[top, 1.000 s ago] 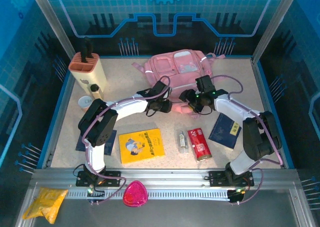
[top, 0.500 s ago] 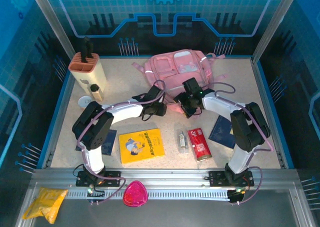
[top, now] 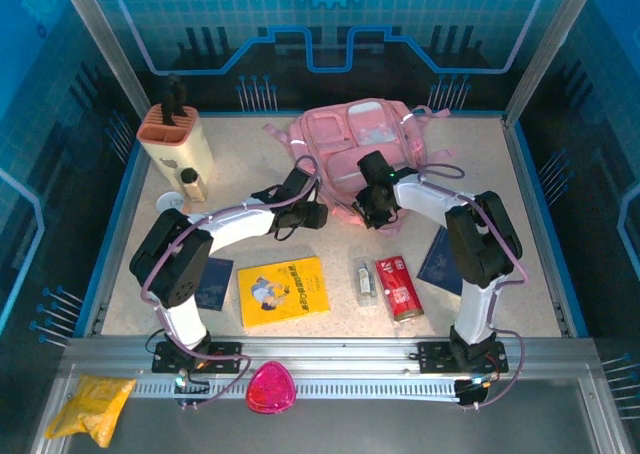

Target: Pack the student bag

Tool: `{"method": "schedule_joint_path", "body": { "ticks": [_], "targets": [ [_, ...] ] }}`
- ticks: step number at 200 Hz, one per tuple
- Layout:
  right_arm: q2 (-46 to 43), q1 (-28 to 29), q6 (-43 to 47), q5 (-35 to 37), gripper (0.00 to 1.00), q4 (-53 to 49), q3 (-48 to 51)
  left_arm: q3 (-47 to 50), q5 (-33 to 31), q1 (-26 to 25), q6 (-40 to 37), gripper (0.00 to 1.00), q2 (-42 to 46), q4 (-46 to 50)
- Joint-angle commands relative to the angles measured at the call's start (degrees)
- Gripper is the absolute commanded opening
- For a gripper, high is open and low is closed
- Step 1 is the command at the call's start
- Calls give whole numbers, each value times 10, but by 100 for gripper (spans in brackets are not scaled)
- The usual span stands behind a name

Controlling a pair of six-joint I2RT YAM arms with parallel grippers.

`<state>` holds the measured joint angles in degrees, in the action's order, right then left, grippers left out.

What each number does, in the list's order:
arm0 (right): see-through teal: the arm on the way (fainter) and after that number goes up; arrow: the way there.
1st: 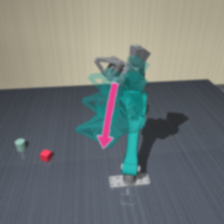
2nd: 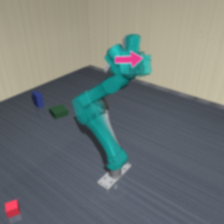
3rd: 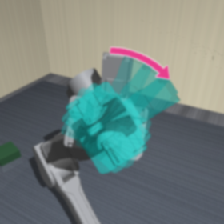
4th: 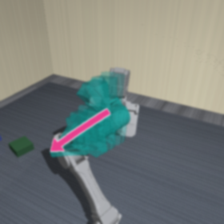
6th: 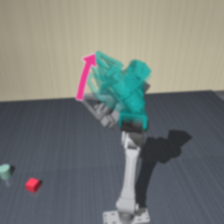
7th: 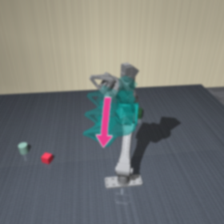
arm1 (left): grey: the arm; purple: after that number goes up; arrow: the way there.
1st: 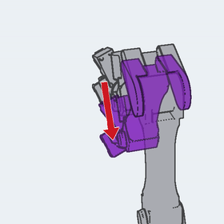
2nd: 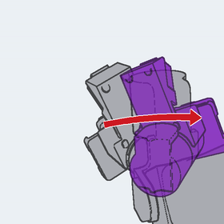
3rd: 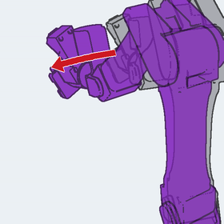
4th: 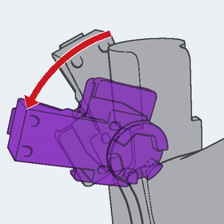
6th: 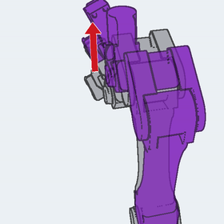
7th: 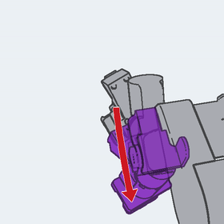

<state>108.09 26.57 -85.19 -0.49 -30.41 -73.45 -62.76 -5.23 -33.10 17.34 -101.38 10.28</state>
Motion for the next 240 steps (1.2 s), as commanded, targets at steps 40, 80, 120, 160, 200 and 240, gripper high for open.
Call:
{"method": "schedule_joint_path", "body": {
  "ticks": [40,80,120,160,200,240],
  "targets": [
    [-66,-20,73,-16,5,8,18,9,46,-10,-46,54,16,-81],
    [-86,-36,106,-43,4,5,20,26,18,-45,-108,56,13,-155],
    [-98,-40,120,-58,3,5,26,-10,-25,-49,-111,55,-31,-152],
    [-104,-39,124,-67,2,8,29,-41,-6,-49,-114,49,-63,-149],
    [-108,-35,133,-72,1,9,30,-62,2,-49,-116,38,-82,-156],
    [-120,-34,143,-69,0,6,36,-66,-17,-47,-120,18,-89,-148]
  ]
}}
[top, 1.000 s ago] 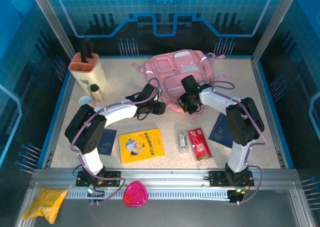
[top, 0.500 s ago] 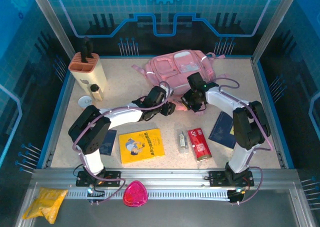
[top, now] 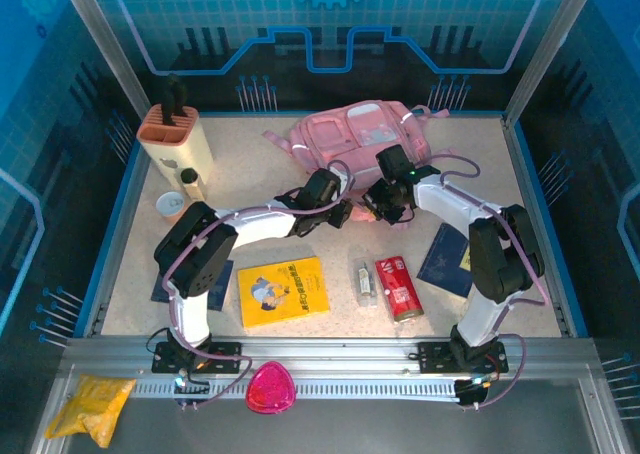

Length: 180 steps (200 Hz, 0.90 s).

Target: Pack the student bag

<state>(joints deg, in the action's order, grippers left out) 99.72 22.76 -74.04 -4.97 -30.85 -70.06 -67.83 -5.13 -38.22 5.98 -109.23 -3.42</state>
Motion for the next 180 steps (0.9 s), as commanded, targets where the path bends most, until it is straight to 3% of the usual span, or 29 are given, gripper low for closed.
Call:
{"method": "schedule_joint_path", "body": {
  "ticks": [1,100,180],
  "targets": [
    [-37,4,32,-24,0,11,3,-15,-19,5,-6,17,-10,-12],
    [-54,16,88,-48,0,-9,13,-1,-37,71,43,1,2,17],
    [-76,20,105,-52,0,-15,33,-49,-35,142,54,0,-43,67]
  ]
}}
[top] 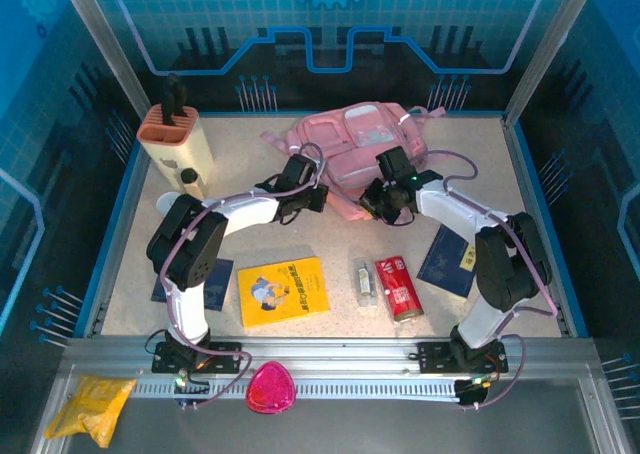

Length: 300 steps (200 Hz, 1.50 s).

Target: Pack the student bag

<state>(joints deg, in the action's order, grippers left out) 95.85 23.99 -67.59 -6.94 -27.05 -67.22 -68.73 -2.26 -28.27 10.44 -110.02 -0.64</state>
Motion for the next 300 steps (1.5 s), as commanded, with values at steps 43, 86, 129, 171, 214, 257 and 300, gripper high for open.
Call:
{"method": "schedule_joint_path", "body": {
  "ticks": [43,86,129,171,214,257,300],
  "targets": [
    [-33,35,30,-26,0,-36,18,-121,-55,78,31,0,-87,82],
    [12,75,5,-27,1,31,1,-138,-47,88,28,6,-83,101],
    [12,88,40,-7,36,37,-9,-102,-21,104,66,26,-11,161],
    [-68,88,137,-39,61,30,48,-26,-9,103,173,39,108,281],
    [-133,100,289,-87,81,37,111,106,-8,81,286,48,245,345],
    [-162,161,403,-74,93,11,131,191,-40,47,357,59,354,437],
    [-182,233,409,-73,100,93,193,259,-27,27,416,69,405,449]
  ]
}}
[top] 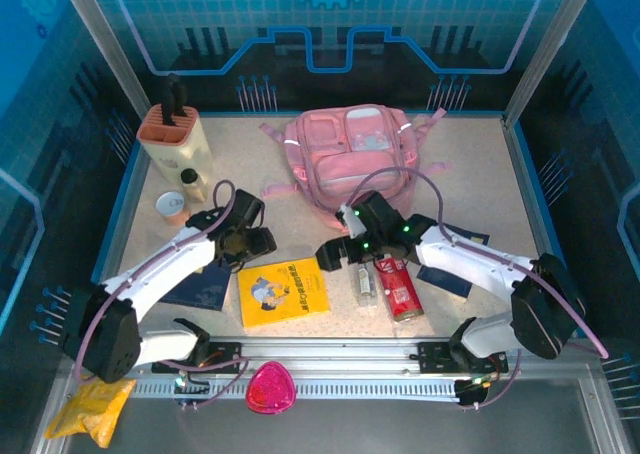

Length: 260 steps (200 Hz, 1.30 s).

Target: Pack the student bag

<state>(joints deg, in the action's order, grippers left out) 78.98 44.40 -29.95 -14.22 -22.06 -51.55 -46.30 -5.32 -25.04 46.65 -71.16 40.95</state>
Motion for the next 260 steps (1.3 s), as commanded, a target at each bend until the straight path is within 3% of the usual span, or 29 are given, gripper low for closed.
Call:
{"method": "schedule_joint_path", "body": {
  "ticks": [1,37,67,106,193,228,260],
  "targets": [
    [-14,30,32,1,100,45,37,36,4,-5,54,69,16,33],
    [-9,42,19,-1,100,82,61,62,-18,-23,78,69,22,47],
    [-13,43,22,10,100,90,65,71,-39,-22,83,75,12,57],
    [-17,40,43,29,100,73,56,77,-25,-22,78,78,-38,-3],
    [-55,22,75,48,100,66,61,-58,2,-30,18,74,-171,-144],
    [-49,22,74,60,100,48,46,-162,-8,-30,-24,74,-246,-116],
    [-41,22,61,58,100,47,45,-174,-20,-30,-33,74,-214,-82]
  ]
}}
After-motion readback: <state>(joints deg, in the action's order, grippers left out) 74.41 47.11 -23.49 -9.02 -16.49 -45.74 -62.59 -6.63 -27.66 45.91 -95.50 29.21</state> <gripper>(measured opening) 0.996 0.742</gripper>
